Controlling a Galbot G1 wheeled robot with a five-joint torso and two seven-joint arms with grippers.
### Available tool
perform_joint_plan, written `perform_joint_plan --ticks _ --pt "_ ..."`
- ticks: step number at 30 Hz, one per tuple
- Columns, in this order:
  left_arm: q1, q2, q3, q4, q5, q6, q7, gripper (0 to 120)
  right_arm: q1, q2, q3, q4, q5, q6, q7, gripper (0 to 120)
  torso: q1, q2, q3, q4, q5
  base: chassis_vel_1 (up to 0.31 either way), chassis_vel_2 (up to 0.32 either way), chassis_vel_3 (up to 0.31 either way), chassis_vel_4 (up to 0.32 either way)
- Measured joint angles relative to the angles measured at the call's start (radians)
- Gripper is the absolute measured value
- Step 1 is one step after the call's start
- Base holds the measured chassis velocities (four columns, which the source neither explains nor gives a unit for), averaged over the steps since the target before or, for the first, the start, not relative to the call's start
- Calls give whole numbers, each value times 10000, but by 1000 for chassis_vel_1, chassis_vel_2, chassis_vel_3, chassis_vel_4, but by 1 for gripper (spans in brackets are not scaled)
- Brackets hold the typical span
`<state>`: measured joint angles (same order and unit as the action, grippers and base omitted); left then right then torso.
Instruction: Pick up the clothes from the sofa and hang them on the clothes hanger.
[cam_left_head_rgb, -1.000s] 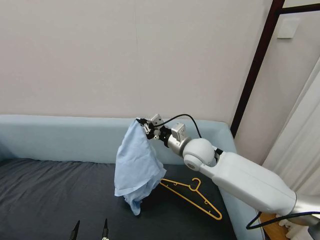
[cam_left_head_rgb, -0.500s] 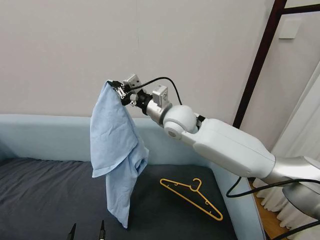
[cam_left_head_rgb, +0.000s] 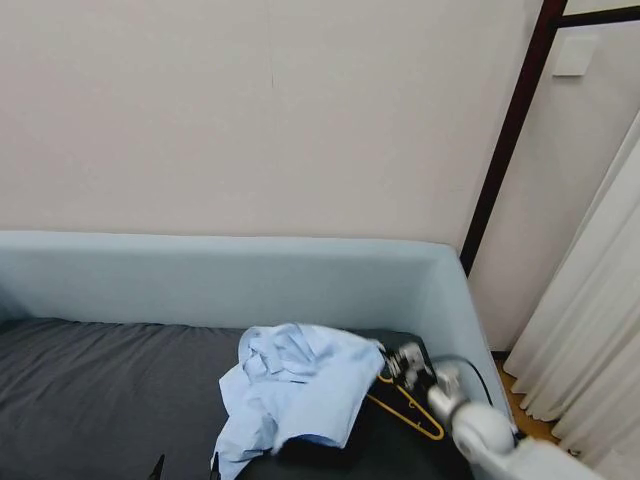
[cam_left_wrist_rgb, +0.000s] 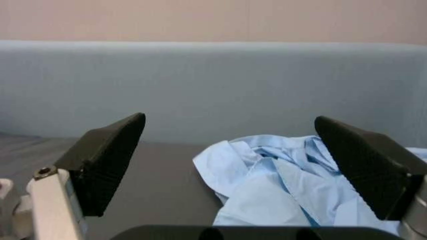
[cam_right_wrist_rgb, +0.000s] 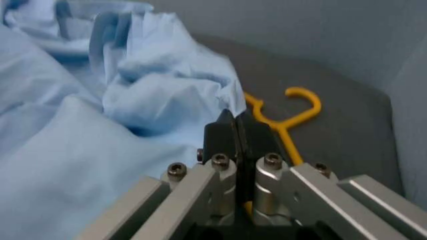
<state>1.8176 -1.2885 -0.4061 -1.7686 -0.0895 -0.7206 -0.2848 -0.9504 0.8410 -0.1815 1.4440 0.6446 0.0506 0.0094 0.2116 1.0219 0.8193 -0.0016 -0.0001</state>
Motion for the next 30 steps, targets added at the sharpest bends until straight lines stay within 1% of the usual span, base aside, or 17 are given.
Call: perform_joint_plan --ticks 1,7,9,10,11,12,15,16,17,18,21,22,23,24,27,28,30 --pt "-23 0 33 33 21 6 2 100 -174 101 123 -73 -160 10 7 0 0 0 0 6 -6 0 0 0 0" --pt "-45 23 117 25 82 46 7 100 -326 508 330 -355 -664 -15 161 0 1 0 1 9 -5 0 0 0 0" --pt "-30 48 118 13 83 46 8 100 -363 584 401 -326 -890 -99 243 5 1 -1 1 10 -4 0 0 0 0" --pt "-13 81 111 11 77 43 8 100 -433 592 471 -188 -1049 -138 305 11 2 -1 2 6 -4 0 0 0 0" --pt "-13 81 111 11 77 43 8 100 -433 592 471 -188 -1049 -138 305 11 2 -1 2 6 -4 0 0 0 0" --pt "-11 104 103 10 68 38 6 100 -506 569 557 23 -1184 -183 374 16 1 -1 2 5 -3 0 0 0 0" --pt "-30 195 80 10 0 31 -11 100 -778 336 886 734 -1383 -513 595 29 1 0 2 6 -6 0 0 0 0" --pt "-68 228 68 11 -64 36 -23 100 -931 197 1104 1075 -1431 -618 640 35 1 0 2 4 -3 0 0 0 0" --pt "-68 228 68 11 -64 36 -23 100 -931 197 1104 1075 -1431 -618 640 35 1 0 2 4 -3 0 0 0 0" --pt "-94 243 64 10 -101 54 -34 100 -1045 102 1257 1312 -1449 -673 685 38 1 0 2 4 -5 0 0 0 0" --pt "-204 279 57 13 -253 189 -74 100 -1729 -285 1950 2474 -1415 -1188 1042 53 1 0 2 3 -5 0 0 0 0" --pt "-204 279 57 13 -253 189 -74 100 -1729 -285 1950 2474 -1415 -1188 1042 53 1 0 2 3 -5 0 0 0 0" --pt "-224 283 59 21 -274 208 -76 100 -1955 -376 2159 2750 -1397 -1274 1099 56 1 0 2 3 -6 0 0 0 0" --pt "-244 287 62 33 -290 224 -81 100 -2126 -451 2292 2994 -1359 -1306 1146 62 1 0 2 -1 -7 0 0 0 0" --pt "-279 292 97 53 -321 308 -92 100 -2089 -493 2213 3668 -832 -1632 1462 73 0 0 1 -3 -8 0 0 0 0" --pt "-279 292 97 53 -321 308 -92 100 -2089 -493 2213 3668 -832 -1632 1462 73 0 0 1 -3 -8 0 0 0 0" --pt "-287 293 110 49 -360 385 -105 100 -1433 -312 1632 3744 -304 -1931 1715 84 1 0 2 4 -7 0 0 0 0"
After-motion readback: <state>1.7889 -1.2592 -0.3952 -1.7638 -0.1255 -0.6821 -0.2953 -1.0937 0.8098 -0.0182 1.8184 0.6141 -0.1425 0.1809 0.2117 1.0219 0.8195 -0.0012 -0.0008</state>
